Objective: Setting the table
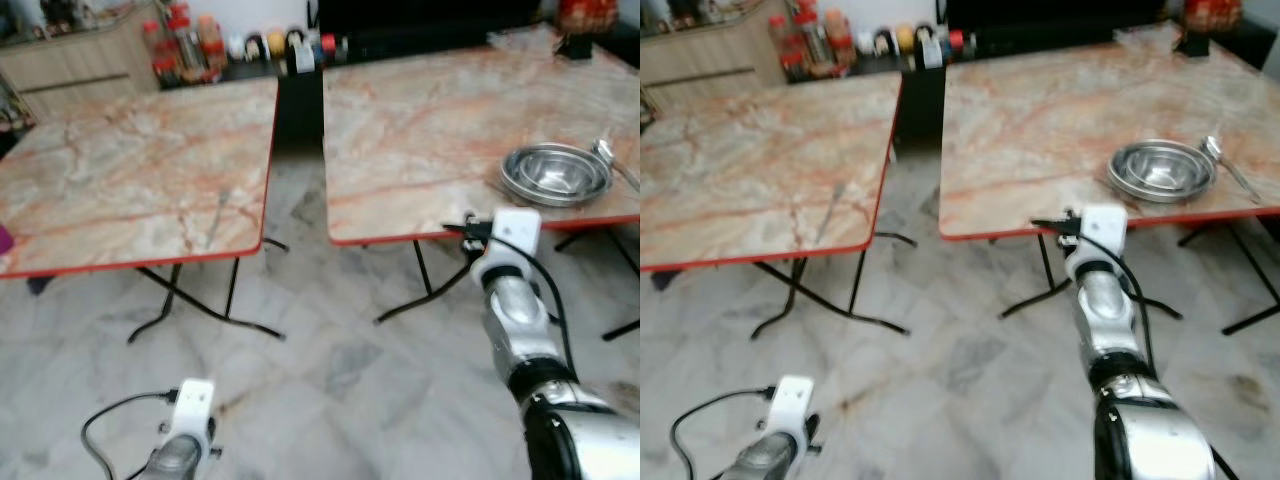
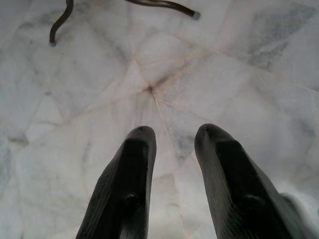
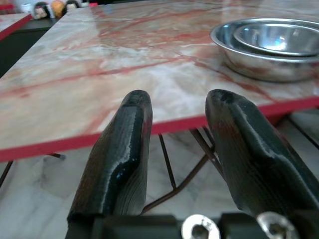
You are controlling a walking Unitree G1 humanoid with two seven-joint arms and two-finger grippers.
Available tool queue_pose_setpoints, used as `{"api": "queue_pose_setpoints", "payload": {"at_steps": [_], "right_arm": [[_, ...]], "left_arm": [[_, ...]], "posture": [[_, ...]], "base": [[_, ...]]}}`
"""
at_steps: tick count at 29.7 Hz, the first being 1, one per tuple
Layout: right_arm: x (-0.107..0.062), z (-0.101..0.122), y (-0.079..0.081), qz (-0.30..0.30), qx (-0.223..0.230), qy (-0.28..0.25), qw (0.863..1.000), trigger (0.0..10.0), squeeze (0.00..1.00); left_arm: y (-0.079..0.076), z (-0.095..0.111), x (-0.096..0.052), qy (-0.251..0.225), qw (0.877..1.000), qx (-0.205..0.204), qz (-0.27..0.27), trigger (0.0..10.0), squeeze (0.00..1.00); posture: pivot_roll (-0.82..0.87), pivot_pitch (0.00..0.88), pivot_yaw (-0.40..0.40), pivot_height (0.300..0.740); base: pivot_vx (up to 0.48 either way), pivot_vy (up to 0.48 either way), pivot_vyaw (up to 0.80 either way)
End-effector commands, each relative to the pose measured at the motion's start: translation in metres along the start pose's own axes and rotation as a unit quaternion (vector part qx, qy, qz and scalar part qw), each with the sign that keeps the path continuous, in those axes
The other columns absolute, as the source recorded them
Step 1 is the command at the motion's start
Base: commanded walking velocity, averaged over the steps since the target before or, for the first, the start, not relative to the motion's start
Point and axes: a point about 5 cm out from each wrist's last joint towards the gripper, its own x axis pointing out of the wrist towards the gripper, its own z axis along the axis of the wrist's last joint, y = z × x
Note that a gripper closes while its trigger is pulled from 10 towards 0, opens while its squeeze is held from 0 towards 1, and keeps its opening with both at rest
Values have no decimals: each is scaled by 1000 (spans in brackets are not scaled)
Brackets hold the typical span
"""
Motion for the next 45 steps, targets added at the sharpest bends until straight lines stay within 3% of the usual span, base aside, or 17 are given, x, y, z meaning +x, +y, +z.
{"api": "queue_pose_setpoints", "payload": {"at_steps": [1, 6, 7, 17, 22, 26, 31, 35, 43, 45], "right_arm": [[0, -2, 12, 19, 5, 7, 1000, 10000, 0], [-1, -6, 11, 19, 8, 17, 1000, 10000, 0], [-6, -18, 7, 13, 14, 43, 999, 10000, 0], [-21, -51, 3, -3, 25, 139, 990, 10000, 0], [-37, -78, 4, -4, 8, 226, 974, 10000, 0], [-58, -105, 3, -13, 3, 311, 950, 10000, 0], [-74, -121, 10, 5, 0, 351, 937, 10000, 0], [-99, -143, 11, -8, 30, 396, 918, 10000, 0], [-122, -160, 11, -7, 40, 433, 901, 10000, 0], [-130, -165, 14, 15, 23, 446, 894, 10000, 0]], "left_arm": [[11, -5, -1, 9, 1000, 6, 14, 10000, 0], [10, -5, -1, 9, 1000, 6, 14, 10000, 0], [10, -6, -2, 10, 1000, 6, 15, 10000, 0], [10, -7, -2, 12, 1000, 6, 15, 10000, 0], [9, -7, -2, 14, 1000, 8, 15, 10000, 0], [9, -8, -2, 16, 1000, 7, 16, 10000, 0], [9, -10, -2, 19, 1000, -2, 19, 10000, 0], [10, -12, -3, 23, 999, -10, 24, 10000, 0], [11, -13, -3, 26, 999, -5, 27, 10000, 0], [12, -12, -3, 27, 999, -4, 29, 10000, 0]], "posture": [[-64, 39, 100, 740], [-62, 38, 97, 740], [-63, 31, 94, 740], [-63, 19, 91, 740], [-69, 4, 90, 740], [-62, 0, 86, 740], [-58, 0, 83, 740], [-56, 0, 89, 740], [-53, 0, 90, 740], [-53, 7, 92, 740]], "base": [[0, 428, 0], [0, 431, 0], [0, 431, 0], [0, 432, 0], [0, 399, 0], [0, 0, 0], [0, 0, 0], [0, 0, 0], [148, 0, 0], [311, 0, 0]]}}
